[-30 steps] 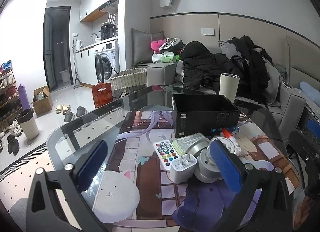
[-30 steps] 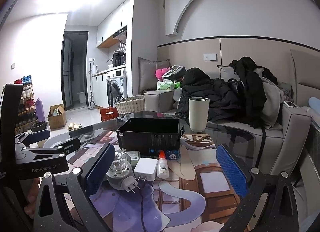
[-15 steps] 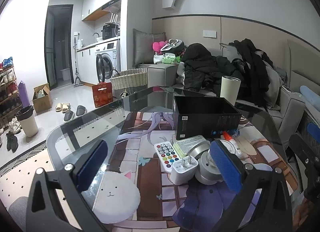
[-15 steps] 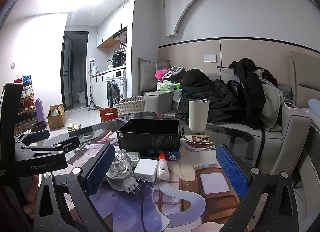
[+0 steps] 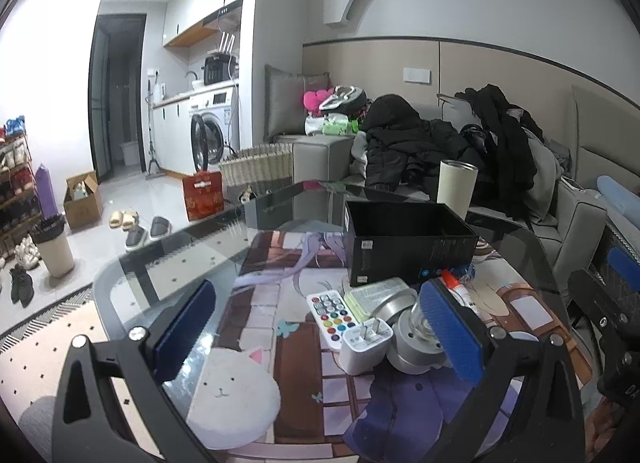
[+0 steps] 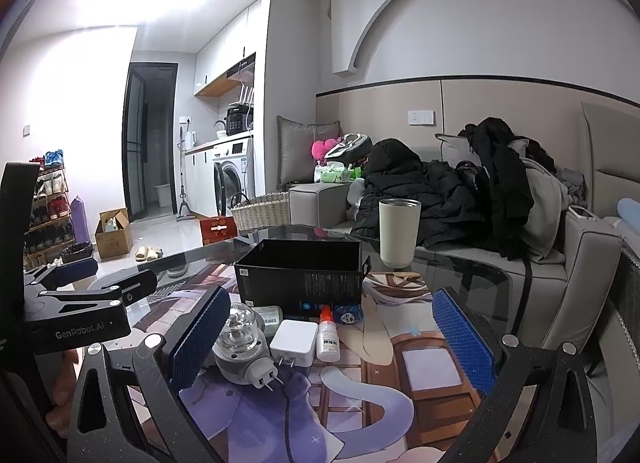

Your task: Organize rigid objects

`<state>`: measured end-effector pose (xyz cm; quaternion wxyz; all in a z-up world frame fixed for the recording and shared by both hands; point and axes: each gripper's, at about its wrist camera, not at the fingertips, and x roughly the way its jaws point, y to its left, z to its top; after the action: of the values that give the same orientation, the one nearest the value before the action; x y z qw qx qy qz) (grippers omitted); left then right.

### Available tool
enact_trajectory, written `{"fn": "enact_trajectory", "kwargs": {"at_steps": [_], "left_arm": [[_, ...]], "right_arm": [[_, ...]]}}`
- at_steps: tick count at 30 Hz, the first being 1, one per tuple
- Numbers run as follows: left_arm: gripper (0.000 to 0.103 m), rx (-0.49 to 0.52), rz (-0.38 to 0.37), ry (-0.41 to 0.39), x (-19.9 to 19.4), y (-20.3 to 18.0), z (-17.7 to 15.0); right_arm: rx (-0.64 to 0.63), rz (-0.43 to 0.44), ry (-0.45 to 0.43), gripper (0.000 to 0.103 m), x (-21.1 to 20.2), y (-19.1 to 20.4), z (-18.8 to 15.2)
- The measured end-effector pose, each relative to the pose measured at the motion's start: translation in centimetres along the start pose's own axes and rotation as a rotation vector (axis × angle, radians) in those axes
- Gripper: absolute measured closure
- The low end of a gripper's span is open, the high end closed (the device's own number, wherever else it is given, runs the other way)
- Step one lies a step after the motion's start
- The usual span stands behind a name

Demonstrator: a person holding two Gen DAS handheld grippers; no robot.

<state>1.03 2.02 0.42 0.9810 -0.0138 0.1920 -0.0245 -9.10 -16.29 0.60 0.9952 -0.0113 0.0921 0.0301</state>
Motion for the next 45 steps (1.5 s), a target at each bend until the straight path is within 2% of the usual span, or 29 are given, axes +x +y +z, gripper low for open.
{"fn": "enact_trajectory", "kwargs": {"at_steps": [3,6,12,18,21,24,26,30,33,36,38,41,42,45], "left_arm": [[0.000,0.022,-0.034,-0.026,-0.4,-0.3,0.3],[0.000,0.039,-0.055,-0.007,-0.1,-0.7,0.4],[0.000,0.027,-0.012,-0.051,-0.6,-0.5,0.8],[0.000,0.028,0.045,-0.041,-0.2,-0.2,1.2],[0.000,0.037,0.072,-0.057,-0.2,-0.1,1.4],[0.000,-0.008,0.099,-0.052,0.2,0.8,2.0],[0.000,0.011,0.093,-0.023,0.7,1.0,2.4],[0.000,0.085,0.009,0.020,2.5,0.8,3.7],[0.000,0.093,-0.049,0.086,4.4,1.0,4.9],[0.000,0.082,-0.147,0.210,7.0,1.0,5.4],[0.000,0.095,-0.147,0.247,7.9,0.7,5.1],[0.000,0.118,-0.137,0.250,8.2,0.5,4.4],[0.000,0.131,-0.153,0.258,8.2,0.5,4.1],[0.001,0.161,-0.183,0.306,8.9,0.3,3.0]], "right_arm": [[-0.007,0.002,-0.017,0.000,-0.2,0.1,0.2],[-0.006,0.003,-0.019,0.000,-0.2,0.1,0.4],[-0.004,0.019,-0.034,0.000,-0.8,0.0,0.8],[0.011,0.047,0.000,0.000,-0.3,-0.2,1.6],[0.017,0.054,-0.010,0.000,-0.3,-0.4,1.8],[0.006,0.047,-0.020,0.000,0.0,-0.5,2.3],[-0.021,0.043,-0.015,0.000,0.6,-0.3,2.7],[-0.061,0.057,0.007,0.000,1.9,-0.2,3.9],[-0.058,0.080,0.051,0.000,3.9,-0.9,5.3],[-0.047,0.098,0.087,0.000,6.3,-1.9,6.4],[-0.066,0.125,0.142,0.001,8.2,-2.0,6.7],[-0.105,0.177,0.254,0.010,11.0,-1.6,6.4],[-0.107,0.189,0.291,0.016,11.9,-1.7,6.1],[-0.099,0.186,0.404,0.019,14.4,-2.1,4.5]]}}
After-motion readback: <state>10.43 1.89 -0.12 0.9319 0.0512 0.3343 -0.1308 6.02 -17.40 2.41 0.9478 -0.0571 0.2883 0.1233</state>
